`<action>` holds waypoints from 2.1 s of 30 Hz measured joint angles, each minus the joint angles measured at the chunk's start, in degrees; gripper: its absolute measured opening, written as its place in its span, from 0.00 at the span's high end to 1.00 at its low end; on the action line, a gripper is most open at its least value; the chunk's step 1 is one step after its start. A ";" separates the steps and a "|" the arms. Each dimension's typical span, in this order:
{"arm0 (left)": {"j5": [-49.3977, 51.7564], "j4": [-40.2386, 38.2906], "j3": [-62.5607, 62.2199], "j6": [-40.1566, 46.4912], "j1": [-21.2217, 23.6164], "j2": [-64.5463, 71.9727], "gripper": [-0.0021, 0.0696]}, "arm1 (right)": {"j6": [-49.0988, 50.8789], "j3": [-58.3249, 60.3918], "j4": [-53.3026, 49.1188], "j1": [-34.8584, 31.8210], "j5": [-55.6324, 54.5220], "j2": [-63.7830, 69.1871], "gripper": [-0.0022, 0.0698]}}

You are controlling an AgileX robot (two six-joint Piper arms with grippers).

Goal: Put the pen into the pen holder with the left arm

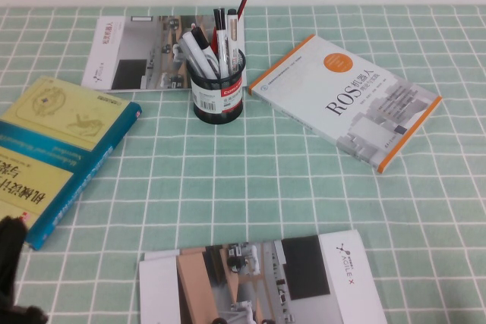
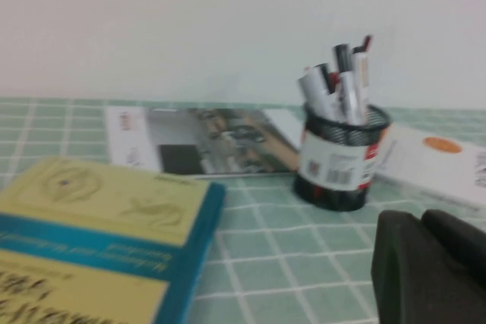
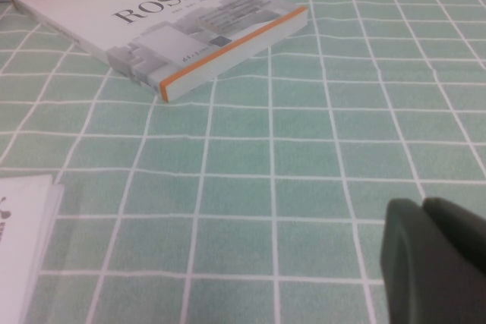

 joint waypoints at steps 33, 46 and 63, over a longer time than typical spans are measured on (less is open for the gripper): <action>46.79 7.86 0.17 -3.15 14.23 -29.28 0.97 | 0.00 0.00 0.00 0.00 0.00 0.00 1.00; 46.96 7.97 0.17 -3.15 14.23 -29.28 0.97 | 0.00 0.00 0.00 0.00 0.00 0.00 1.00; 46.96 8.07 0.17 -3.15 14.23 -29.28 0.97 | 0.00 0.00 0.00 0.00 0.00 0.00 1.00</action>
